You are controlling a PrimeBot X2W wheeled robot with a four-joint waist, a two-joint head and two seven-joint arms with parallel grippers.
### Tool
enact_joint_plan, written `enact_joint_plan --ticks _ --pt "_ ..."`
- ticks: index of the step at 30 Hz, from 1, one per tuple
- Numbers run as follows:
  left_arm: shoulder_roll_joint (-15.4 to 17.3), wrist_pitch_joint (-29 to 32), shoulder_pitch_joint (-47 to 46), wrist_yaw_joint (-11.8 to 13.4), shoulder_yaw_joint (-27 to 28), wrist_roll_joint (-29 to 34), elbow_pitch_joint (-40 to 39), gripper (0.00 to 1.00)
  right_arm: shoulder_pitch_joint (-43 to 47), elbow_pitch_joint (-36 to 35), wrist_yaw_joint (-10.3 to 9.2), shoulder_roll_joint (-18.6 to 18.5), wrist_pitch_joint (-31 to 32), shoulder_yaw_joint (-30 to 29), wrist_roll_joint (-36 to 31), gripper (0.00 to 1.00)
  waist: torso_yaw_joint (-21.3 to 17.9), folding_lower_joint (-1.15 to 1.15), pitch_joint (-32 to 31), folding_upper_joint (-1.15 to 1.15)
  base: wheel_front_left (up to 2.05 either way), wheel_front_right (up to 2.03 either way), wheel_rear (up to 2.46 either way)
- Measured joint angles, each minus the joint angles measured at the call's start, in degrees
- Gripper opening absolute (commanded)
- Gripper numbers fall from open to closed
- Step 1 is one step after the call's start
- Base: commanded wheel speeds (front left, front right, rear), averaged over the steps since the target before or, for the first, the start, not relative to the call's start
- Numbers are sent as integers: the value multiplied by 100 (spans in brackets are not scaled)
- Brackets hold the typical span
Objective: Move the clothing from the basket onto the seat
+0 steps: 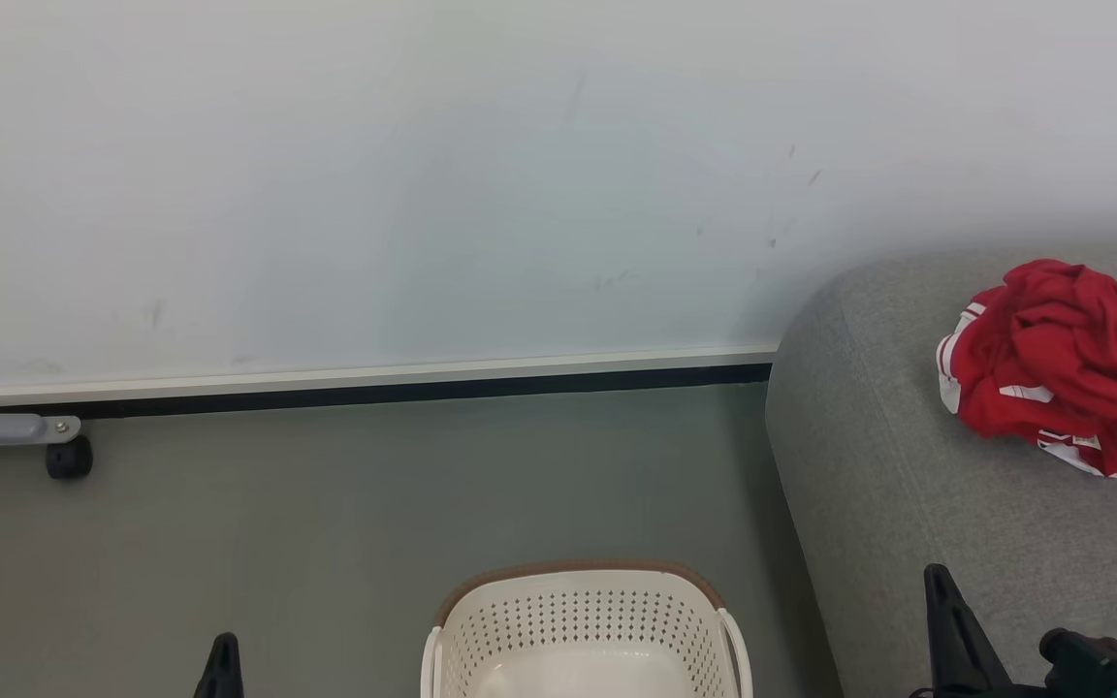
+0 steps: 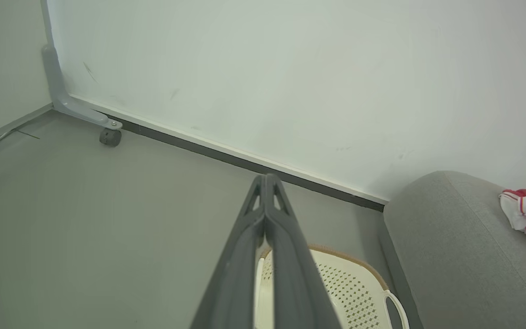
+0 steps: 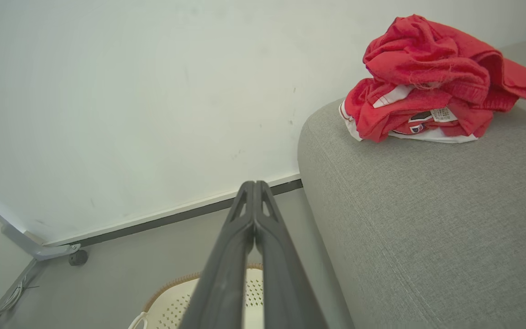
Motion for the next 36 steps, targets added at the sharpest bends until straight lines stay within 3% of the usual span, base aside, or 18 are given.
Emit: enact_joint_plan --ticks 36 --pt "-271 761 -533 -506 511 -2529 346 0 -341 356 499 253 778 -850 2833 0 -16 0 142 0 0 0 0"
